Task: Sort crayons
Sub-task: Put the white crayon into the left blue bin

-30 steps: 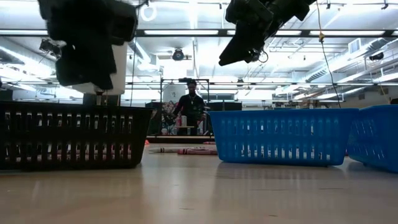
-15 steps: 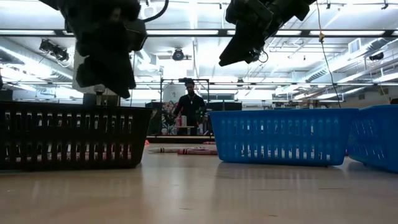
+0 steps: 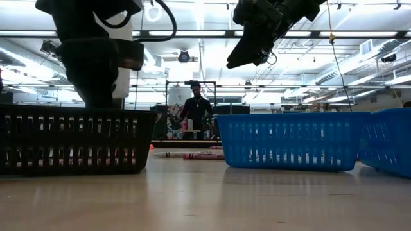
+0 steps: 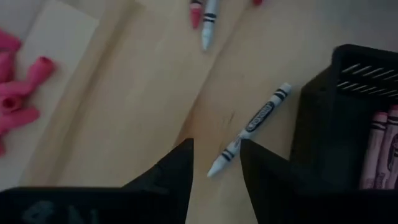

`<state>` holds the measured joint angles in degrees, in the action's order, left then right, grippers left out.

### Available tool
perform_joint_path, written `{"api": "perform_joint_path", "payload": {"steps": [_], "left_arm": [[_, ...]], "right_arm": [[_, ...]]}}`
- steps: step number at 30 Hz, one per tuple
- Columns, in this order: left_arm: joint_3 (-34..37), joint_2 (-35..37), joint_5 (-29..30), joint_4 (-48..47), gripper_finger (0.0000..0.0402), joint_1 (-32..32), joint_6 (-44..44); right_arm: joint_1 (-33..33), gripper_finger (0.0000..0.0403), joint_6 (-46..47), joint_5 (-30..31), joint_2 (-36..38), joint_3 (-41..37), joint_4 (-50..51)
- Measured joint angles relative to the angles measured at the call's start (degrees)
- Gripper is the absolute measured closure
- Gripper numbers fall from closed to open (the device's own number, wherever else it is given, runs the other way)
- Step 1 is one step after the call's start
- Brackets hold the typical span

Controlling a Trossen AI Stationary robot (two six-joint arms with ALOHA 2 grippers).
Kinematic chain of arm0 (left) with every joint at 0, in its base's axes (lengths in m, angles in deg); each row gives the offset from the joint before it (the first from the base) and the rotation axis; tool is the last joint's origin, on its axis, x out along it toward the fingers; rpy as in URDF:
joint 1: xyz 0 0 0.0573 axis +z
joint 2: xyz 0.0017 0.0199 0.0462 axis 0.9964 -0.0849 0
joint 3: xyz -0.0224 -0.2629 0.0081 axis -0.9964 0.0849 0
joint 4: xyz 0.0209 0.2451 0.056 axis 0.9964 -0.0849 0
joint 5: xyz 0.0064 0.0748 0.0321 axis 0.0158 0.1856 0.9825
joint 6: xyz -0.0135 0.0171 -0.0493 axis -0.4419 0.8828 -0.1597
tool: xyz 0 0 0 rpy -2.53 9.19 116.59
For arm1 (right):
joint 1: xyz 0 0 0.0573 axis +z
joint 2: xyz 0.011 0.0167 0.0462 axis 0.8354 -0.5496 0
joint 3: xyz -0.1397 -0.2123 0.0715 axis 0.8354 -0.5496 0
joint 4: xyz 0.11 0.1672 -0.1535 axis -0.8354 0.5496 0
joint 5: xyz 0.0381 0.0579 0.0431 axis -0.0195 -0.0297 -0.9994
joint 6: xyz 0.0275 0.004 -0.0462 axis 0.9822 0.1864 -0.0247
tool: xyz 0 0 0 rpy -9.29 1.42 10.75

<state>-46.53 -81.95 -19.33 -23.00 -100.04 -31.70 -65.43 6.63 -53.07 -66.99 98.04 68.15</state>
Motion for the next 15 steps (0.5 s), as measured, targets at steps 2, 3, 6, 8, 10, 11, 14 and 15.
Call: {"api": "perform_joint_path", "payload": {"steps": [2, 3, 6, 8, 10, 11, 14, 15], "left_arm": [[0.0, -0.8, -0.1, 1.0, 0.0259, -0.5, 0.2], [0.0, -1.3, -0.7, 1.9, 0.0259, -0.7, 0.2], [0.0, -2.0, -2.5, 4.9, 0.0259, -1.4, 1.4], [-0.1, -2.1, -3.0, 7.3, 0.0259, -2.2, 2.1], [-0.1, -2.1, -3.1, 6.7, 0.0259, -2.8, 2.1], [0.0, -2.2, -3.4, 6.8, 0.0259, -3.3, 2.0], [0.0, -2.2, -3.7, 7.3, 0.0259, -4.3, 1.8], [0.0, -2.2, -3.9, 7.7, 0.0259, -4.7, 1.8]], "right_arm": [[0.0, 0.0257, 0.2, 0.0, 0.0, 0.0, -0.1], [0.0, 0.0257, 0.2, 0.0, 0.0, 0.0, 0.0], [0.0, 0.0257, 0.2, 0.0, 0.0, 0.0, 0.0], [0.0, 0.0257, 0.2, 0.0, 0.0, 0.0, 0.0], [0.0, 0.0257, 0.2, 0.0, 0.0, 0.0, 0.0], [0.0, 0.0257, 0.2, 0.0, 0.0, 0.0, -0.1], [0.0, 0.0257, 0.1, 0.0, 0.0, 0.0, -0.1], [0.0, 0.0257, 0.2, 0.0, 0.0, 0.0, 0.0]]}}
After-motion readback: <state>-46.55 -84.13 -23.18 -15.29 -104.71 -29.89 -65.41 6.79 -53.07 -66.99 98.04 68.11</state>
